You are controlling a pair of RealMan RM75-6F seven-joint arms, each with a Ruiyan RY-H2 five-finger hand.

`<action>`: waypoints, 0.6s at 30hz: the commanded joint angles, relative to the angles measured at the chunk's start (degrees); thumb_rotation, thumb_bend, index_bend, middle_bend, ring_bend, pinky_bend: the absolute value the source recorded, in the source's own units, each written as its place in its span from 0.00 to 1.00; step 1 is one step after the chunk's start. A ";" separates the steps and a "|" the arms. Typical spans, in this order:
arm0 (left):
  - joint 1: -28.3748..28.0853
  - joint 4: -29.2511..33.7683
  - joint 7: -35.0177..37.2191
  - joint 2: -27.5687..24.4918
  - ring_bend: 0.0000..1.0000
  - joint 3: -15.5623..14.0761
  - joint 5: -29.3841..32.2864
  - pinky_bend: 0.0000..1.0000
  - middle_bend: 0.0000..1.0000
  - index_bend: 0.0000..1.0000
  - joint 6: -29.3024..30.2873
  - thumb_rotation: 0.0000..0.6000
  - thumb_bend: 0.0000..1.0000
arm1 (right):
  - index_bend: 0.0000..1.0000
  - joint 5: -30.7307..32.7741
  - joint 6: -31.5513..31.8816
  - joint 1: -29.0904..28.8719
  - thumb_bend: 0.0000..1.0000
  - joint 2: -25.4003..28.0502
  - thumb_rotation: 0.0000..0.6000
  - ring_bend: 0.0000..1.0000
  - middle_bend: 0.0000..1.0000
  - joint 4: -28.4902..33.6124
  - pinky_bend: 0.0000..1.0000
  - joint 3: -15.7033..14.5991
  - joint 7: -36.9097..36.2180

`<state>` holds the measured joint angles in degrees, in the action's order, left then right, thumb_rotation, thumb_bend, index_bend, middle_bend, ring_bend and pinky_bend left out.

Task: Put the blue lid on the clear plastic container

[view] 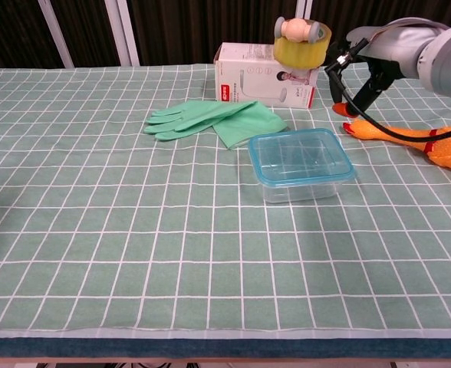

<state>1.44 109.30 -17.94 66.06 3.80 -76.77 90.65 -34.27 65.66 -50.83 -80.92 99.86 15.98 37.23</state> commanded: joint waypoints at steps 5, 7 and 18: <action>-0.04 0.15 0.55 -0.29 0.00 0.24 0.90 0.00 0.00 0.10 -0.32 1.00 0.76 | 0.61 3.33 -3.02 -2.79 0.55 -1.94 1.00 0.00 0.00 -4.99 0.00 2.11 -0.16; -0.06 0.20 0.73 -0.41 0.00 0.35 1.19 0.00 0.00 0.10 -0.41 1.00 0.76 | 0.61 3.77 -3.44 -3.41 0.55 -2.61 1.00 0.00 0.00 -5.93 0.00 2.20 0.13; -0.36 0.27 1.32 -0.99 0.00 0.78 2.77 0.00 0.00 0.10 -1.25 1.00 0.76 | 0.61 7.01 -5.43 -5.52 0.55 -6.55 1.00 0.00 0.00 -11.82 0.00 1.22 1.29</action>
<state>1.10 109.58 -16.61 65.08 4.56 -74.05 89.44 -27.30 60.36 -56.34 -87.28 88.27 17.39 38.54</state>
